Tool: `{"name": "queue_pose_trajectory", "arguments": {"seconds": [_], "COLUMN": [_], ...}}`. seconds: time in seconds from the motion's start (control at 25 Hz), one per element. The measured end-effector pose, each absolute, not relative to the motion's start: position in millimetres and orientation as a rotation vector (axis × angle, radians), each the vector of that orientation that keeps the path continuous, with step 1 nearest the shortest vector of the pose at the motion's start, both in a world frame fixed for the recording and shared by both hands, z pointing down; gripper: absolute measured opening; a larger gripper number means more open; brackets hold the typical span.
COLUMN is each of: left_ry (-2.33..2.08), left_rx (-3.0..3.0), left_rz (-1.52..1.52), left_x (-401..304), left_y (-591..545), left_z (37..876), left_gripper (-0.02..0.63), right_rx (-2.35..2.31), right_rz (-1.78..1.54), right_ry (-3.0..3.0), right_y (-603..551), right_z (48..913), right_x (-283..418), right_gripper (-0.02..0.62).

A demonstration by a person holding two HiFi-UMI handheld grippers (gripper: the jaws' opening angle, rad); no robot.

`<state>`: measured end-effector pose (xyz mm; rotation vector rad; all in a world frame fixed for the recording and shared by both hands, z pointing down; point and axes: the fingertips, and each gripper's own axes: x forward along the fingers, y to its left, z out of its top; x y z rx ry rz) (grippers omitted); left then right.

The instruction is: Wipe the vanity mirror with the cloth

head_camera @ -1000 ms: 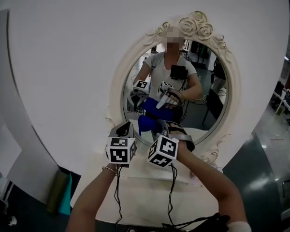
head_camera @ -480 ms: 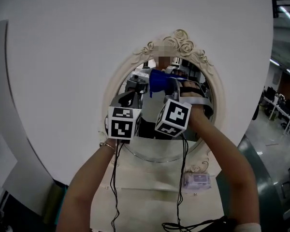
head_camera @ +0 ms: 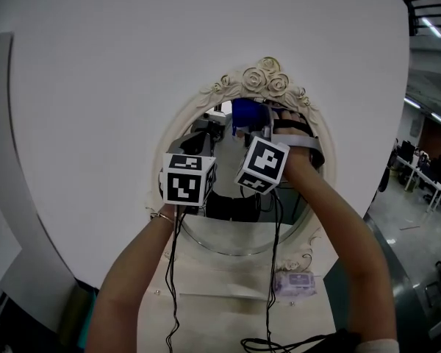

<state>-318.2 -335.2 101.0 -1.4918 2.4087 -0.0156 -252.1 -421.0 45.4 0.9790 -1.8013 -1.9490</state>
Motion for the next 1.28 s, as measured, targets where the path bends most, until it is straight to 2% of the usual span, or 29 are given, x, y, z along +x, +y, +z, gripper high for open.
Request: {"name": "queue_pose_trajectory", "arguments": {"seconds": [0.32,0.64,1.08,1.28], "left_ry": [2.461,2.540,2.784,2.880], "left_rx": [-1.525,-1.608,-1.747,-1.805], "left_rz": [-0.043,-0.095,-0.035,-0.108], "left_x": [-324.3,-315.5,-322.4,-316.6], "left_y": [-338.2,-350.9,-344.7,-337.7], "left_z": [141.2,206.2,351.5,417.4], "left_gripper": [0.009,0.009,0.009,0.009], "right_rx": [0.912,0.786,0.505,0.393], "right_rz": [-1.889,-1.824,-1.692,-1.579], "right_ry": [-1.865,-1.884,-1.897,-1.902], "right_y": [-424.1,-422.1,-414.0,-409.3], "right_z": [83.8,165.8,337.9,418.2], "right_x": [-258.7,-263.0,-264.7,-264.6], "right_gripper": [0.071,0.071,0.071,0.071]}}
